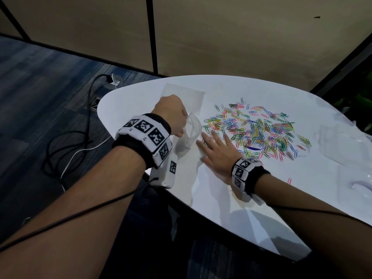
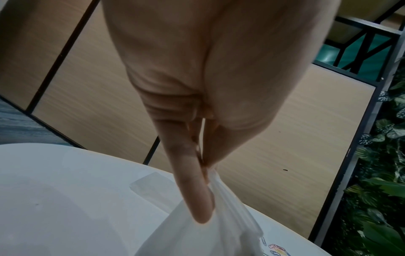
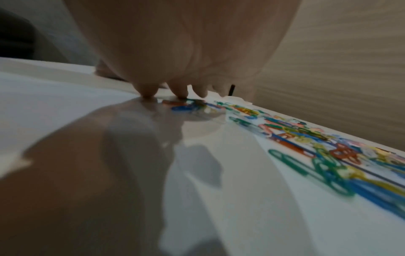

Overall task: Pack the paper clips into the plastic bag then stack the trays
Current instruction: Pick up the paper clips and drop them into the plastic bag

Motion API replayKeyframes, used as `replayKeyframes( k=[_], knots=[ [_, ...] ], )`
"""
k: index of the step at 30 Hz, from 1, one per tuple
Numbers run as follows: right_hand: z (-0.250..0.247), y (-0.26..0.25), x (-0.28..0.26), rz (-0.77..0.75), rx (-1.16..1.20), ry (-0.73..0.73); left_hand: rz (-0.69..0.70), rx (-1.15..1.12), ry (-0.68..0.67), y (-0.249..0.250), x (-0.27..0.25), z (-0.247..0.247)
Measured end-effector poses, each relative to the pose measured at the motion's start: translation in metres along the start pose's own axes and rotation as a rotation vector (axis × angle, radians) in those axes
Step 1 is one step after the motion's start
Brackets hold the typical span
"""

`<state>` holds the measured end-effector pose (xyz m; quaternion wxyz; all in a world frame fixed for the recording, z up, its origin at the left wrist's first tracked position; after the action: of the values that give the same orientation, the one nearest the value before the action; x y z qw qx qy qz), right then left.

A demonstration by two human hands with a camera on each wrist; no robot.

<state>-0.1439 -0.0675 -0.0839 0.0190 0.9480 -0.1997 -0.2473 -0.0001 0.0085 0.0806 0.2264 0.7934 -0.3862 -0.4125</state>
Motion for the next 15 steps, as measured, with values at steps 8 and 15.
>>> replayKeyframes(
  k=[8, 15],
  knots=[
    [0.010, 0.015, -0.023, -0.079, 0.117, 0.026, -0.018, 0.036, -0.037, 0.008, -0.001, 0.005],
    [-0.009, 0.044, -0.042, 0.067, 0.262, 0.075, -0.011, 0.042, -0.043, 0.011, -0.002, 0.010]
  ],
)
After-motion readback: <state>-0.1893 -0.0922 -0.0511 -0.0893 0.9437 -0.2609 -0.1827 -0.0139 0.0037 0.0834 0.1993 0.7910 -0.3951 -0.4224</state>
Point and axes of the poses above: each hand's wrist, its own x-axis towards the middle knuckle, its own z-axis out of the palm, y = z × x, the point moved 8 cm from there along x, towards the middle knuckle, and after that the axes turned 11 degrees about -y, right-handed, at the moved point
